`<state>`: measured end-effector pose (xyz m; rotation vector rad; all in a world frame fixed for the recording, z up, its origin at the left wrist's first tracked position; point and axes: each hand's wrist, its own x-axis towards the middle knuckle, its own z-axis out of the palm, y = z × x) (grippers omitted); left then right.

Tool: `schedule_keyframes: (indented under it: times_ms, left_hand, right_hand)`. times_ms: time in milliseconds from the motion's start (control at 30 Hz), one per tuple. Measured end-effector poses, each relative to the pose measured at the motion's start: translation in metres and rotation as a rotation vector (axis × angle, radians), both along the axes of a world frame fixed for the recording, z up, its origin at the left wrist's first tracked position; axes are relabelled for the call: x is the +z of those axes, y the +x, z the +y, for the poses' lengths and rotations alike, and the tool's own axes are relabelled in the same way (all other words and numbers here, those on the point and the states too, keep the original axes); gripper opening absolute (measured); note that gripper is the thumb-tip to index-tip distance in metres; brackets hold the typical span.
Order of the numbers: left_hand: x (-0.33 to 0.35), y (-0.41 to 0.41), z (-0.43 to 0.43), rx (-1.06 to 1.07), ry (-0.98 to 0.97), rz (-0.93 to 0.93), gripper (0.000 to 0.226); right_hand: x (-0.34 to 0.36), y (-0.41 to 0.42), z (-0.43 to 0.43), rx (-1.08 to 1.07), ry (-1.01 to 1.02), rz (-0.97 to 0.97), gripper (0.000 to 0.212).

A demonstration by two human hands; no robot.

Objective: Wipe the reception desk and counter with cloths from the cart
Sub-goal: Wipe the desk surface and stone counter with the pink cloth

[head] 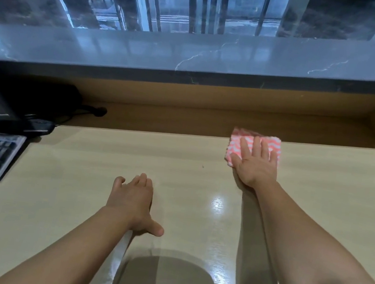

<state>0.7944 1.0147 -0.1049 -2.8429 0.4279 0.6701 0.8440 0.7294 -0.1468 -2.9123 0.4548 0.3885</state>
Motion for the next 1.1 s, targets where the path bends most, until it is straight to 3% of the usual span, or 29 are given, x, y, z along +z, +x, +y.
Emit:
schedule_keyframes:
  times_ms: [167, 367, 533, 633, 700, 833, 967, 1100]
  left_hand:
    - [-0.003, 0.0, 0.003, 0.003, -0.041, -0.004, 0.099]
    - [-0.008, -0.001, 0.006, 0.003, -0.067, -0.033, 0.093]
    - [-0.006, 0.0, 0.002, 0.017, 0.007, 0.017, 0.122]
    - [-0.001, 0.001, -0.005, 0.008, 0.053, 0.041, 0.1]
    - [0.001, 0.002, -0.009, 0.014, 0.079, 0.058, 0.092]
    - [-0.001, 0.003, -0.009, 0.04, 0.09, 0.055, 0.106]
    - [-0.001, 0.0, -0.006, 0.023, 0.064, 0.024, 0.105]
    - [-0.003, -0.007, 0.003, 0.027, -0.002, -0.023, 0.111]
  right_hand:
    - [-0.001, -0.002, 0.038, -0.041, -0.018, -0.002, 0.063]
    - [-0.014, -0.01, 0.132, 0.207, 0.019, -0.064, 0.063]
    - [-0.014, -0.019, 0.17, 0.402, 0.015, -0.056, 0.062]
    - [-0.012, -0.019, 0.148, 0.437, 0.056, -0.06, 0.063]
    - [-0.013, -0.02, 0.124, 0.404, 0.064, -0.066, 0.063]
    - [-0.013, -0.033, 0.062, 0.224, 0.053, -0.088, 0.063]
    - [-0.009, -0.053, -0.002, 0.04, 0.006, -0.084, 0.061]
    - [-0.007, -0.061, -0.022, -0.065, -0.024, -0.059, 0.06]
